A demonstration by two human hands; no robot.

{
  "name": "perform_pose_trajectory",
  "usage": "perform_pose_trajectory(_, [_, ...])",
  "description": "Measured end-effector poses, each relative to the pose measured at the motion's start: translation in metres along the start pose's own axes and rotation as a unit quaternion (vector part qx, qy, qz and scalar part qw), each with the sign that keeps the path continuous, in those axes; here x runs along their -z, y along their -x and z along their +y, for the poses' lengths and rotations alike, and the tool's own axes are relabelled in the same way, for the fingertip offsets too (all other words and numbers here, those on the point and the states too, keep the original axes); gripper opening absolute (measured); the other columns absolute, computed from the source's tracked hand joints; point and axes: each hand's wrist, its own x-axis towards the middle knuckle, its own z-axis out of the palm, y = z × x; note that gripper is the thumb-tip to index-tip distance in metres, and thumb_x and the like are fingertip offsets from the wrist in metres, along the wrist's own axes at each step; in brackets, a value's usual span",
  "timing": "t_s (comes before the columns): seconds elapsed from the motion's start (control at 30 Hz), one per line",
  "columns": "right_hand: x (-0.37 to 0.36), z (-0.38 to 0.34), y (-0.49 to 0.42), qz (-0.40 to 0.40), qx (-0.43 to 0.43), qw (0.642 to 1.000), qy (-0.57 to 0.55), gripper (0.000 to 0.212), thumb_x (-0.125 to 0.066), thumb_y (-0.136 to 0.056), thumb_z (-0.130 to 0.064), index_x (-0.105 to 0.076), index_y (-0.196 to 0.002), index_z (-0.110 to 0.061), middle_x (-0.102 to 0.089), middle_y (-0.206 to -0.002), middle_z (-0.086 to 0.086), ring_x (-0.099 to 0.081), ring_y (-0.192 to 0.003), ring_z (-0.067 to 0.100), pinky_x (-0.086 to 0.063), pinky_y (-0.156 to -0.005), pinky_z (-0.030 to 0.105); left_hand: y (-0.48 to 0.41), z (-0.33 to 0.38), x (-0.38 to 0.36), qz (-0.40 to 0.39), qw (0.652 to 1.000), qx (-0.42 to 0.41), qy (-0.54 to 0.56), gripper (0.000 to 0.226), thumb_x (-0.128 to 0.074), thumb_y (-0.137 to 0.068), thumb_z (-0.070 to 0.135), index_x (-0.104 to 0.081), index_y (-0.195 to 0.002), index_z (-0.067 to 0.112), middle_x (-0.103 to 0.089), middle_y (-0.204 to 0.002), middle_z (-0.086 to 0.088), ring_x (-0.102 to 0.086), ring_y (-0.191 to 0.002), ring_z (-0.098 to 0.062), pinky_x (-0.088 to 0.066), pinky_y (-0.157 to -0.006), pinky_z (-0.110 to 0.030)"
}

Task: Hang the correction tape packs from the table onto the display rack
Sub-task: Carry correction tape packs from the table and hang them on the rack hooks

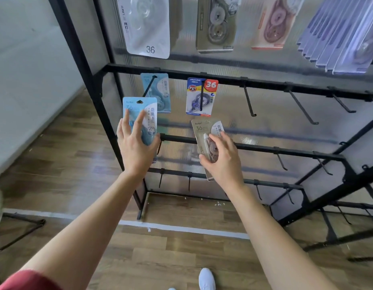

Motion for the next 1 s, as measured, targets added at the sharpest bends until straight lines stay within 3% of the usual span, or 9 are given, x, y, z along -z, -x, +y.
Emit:
perform_pose_trajectory(0.37, [-0.004, 0.010, -0.012, -0.011, -0.005, 1.000, 0.004, 0.062, -0.070, -0.083, -0.030, -0.047, -0.138, -0.016, -0.030, -0.151, 0.009, -0.028, -0.139, 0.025, -0.034, -0.110, 0.038, -0.050, -0.013, -0.030, -0.057, 0.998, 0.014, -0.006, 0.069, -0.066, -0.087, 0.028, -0.032, -0.147, 0.028, -0.013, -0.158, -0.009, -0.011, -0.143, -0.030, -0.029, -0.111, -0.054])
perform_pose_trajectory(0.53, [-0.002, 0.016, -0.021, -0.007, -0.019, 1.000, 0.006, 0.062, -0.070, -0.083, -0.031, -0.045, -0.139, -0.017, -0.028, -0.152, 0.007, -0.026, -0.139, 0.022, -0.032, -0.110, 0.036, -0.094, -0.013, -0.055, -0.099, 0.994, 0.031, -0.034, 0.072, -0.064, -0.088, 0.033, -0.026, -0.148, 0.033, -0.010, -0.158, -0.011, -0.013, -0.141, -0.036, -0.027, -0.112, -0.054])
perform_pose_trajectory(0.83, [-0.001, 0.016, -0.030, 0.013, -0.020, 1.000, -0.008, 0.059, -0.072, -0.080, -0.026, -0.051, -0.134, -0.014, -0.032, -0.150, 0.009, -0.028, -0.139, 0.023, -0.030, -0.112, 0.038, -0.136, -0.016, -0.081, -0.132, 0.987, 0.033, -0.088, 0.080, -0.064, -0.088, 0.036, -0.014, -0.151, 0.036, -0.004, -0.160, -0.007, -0.015, -0.144, -0.033, -0.033, -0.108, -0.051])
perform_pose_trajectory(1.0, [0.002, 0.017, -0.025, 0.017, -0.022, 1.000, -0.003, 0.060, -0.073, -0.080, -0.025, -0.050, -0.134, -0.015, -0.032, -0.150, 0.008, -0.028, -0.139, 0.023, -0.027, -0.110, 0.032, -0.128, -0.013, -0.073, -0.163, 0.976, 0.020, -0.143, 0.081, -0.061, -0.089, 0.041, -0.011, -0.153, 0.031, -0.001, -0.160, -0.010, -0.005, -0.146, -0.035, -0.015, -0.116, -0.051])
